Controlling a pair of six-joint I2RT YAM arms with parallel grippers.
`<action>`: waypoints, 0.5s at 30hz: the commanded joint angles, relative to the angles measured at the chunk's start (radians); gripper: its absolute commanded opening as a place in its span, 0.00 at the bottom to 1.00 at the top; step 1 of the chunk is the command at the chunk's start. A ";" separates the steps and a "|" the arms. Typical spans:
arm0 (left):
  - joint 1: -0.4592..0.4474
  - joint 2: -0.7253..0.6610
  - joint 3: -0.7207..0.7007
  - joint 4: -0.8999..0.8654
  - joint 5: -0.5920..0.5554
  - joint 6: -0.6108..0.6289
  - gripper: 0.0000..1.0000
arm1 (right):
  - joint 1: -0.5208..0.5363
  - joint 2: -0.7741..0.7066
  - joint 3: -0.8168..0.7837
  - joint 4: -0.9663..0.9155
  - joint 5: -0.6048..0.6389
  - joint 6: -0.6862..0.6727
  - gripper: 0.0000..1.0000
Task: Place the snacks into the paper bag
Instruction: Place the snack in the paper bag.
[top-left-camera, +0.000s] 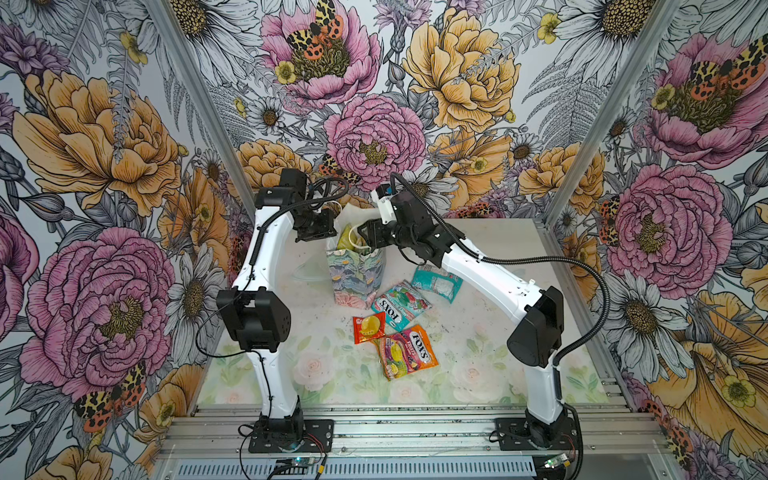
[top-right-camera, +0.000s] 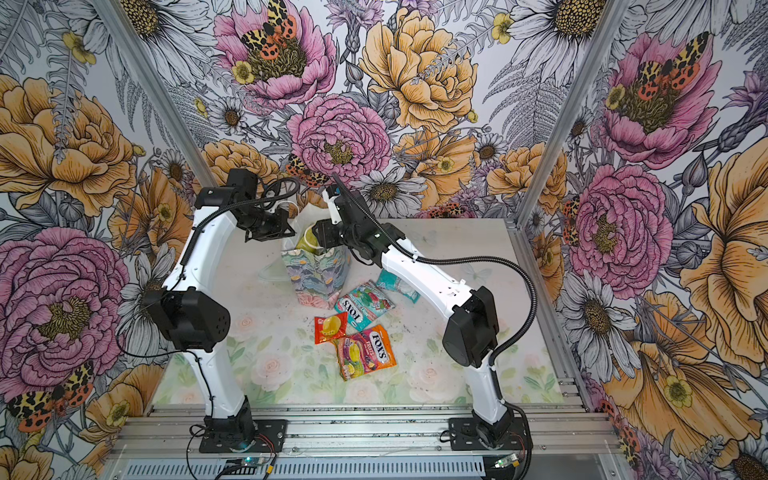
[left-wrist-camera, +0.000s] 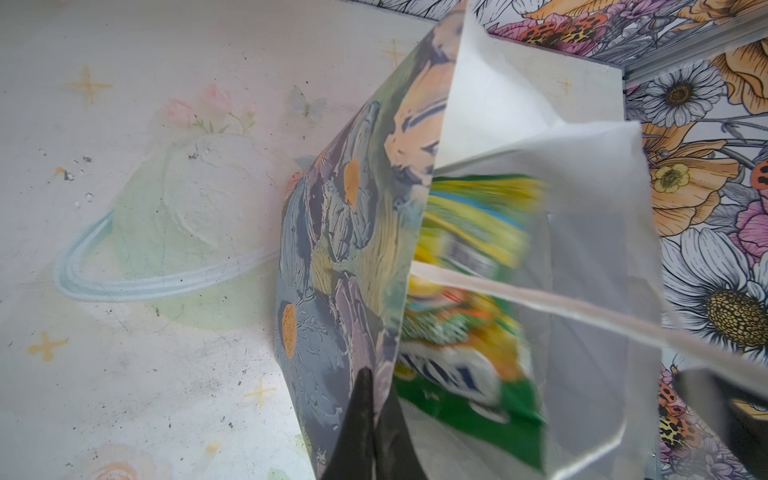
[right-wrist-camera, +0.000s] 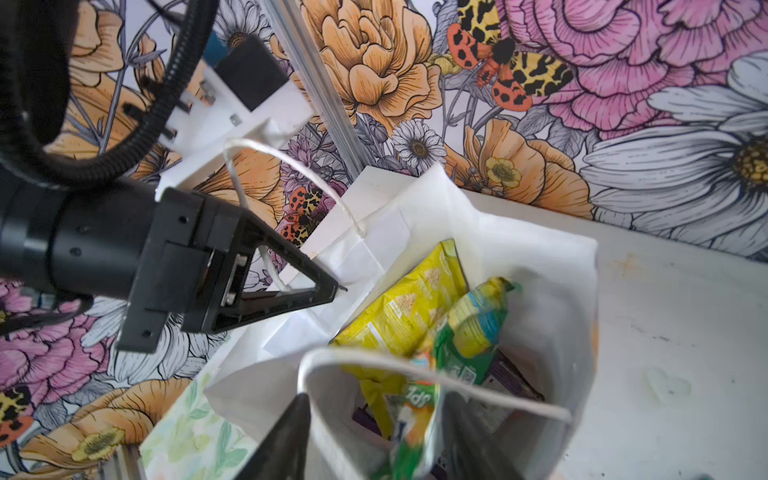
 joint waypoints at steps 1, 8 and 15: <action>0.003 -0.042 -0.018 -0.002 0.040 0.017 0.00 | -0.022 -0.073 0.026 0.019 0.039 0.004 0.63; 0.003 -0.041 -0.027 -0.004 0.037 0.017 0.00 | -0.046 -0.164 -0.006 0.019 0.078 -0.006 0.74; 0.008 -0.045 -0.030 -0.002 0.033 0.017 0.00 | -0.082 -0.321 -0.185 0.021 0.118 -0.004 0.87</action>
